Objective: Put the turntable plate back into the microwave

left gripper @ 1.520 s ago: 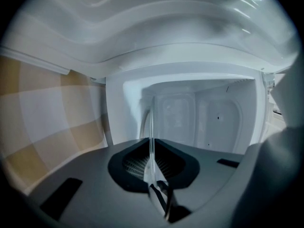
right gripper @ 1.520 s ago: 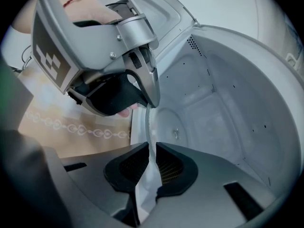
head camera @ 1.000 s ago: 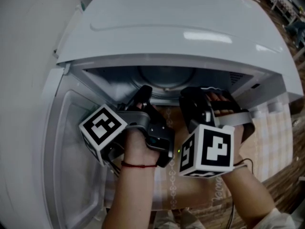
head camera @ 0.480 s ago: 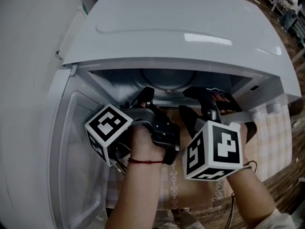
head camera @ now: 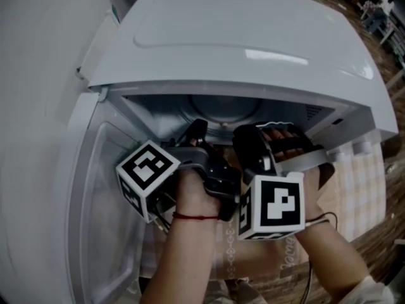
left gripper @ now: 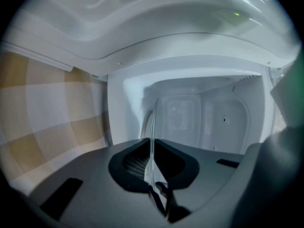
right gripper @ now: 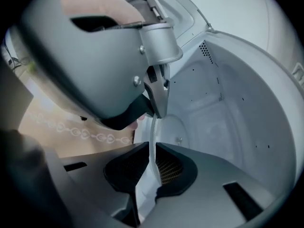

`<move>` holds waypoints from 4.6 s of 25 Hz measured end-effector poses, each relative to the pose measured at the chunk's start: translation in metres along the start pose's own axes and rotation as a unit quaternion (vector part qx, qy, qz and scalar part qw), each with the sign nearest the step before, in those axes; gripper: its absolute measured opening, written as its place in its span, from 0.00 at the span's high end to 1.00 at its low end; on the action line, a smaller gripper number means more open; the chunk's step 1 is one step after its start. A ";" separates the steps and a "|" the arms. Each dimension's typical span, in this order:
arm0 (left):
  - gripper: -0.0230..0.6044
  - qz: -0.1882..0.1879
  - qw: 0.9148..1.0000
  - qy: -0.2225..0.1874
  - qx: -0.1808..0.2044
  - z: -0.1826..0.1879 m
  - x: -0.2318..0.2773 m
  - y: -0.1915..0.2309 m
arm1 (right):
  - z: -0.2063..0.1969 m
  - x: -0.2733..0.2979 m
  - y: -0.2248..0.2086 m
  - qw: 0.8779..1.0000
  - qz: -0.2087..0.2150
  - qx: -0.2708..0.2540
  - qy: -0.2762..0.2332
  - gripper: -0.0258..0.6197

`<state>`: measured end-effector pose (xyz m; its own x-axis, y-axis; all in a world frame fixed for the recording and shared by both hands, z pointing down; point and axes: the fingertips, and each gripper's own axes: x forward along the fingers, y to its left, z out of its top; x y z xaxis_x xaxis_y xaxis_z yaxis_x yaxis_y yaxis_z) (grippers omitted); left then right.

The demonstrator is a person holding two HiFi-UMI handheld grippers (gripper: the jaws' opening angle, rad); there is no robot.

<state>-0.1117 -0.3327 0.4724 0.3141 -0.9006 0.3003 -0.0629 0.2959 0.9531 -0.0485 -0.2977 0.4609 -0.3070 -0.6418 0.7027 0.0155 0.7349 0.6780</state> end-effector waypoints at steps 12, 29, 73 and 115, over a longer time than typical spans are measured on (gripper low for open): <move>0.92 -0.011 0.999 0.021 0.043 -0.003 -0.002 -0.003 | -0.001 0.000 -0.003 1.000 -0.002 0.029 -0.001 0.88; 0.82 -0.046 0.968 0.079 0.234 -0.021 -0.039 -0.007 | -0.009 0.007 0.003 1.000 0.009 0.027 0.009 0.88; 0.93 -0.096 0.957 0.082 0.260 -0.030 -0.047 -0.010 | -0.011 0.011 0.009 0.999 -0.007 0.049 -0.009 0.88; 0.96 -0.258 0.813 0.000 0.521 -0.077 -0.092 -0.063 | -0.009 -0.061 -0.012 0.930 -0.097 0.290 -0.202 0.81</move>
<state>-0.0636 -0.2445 0.3821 0.5540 -0.8189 -0.1501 -0.6914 -0.5529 0.4650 -0.0209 -0.2696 0.4116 -0.5840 -0.7268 0.3615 -0.5580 0.6829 0.4715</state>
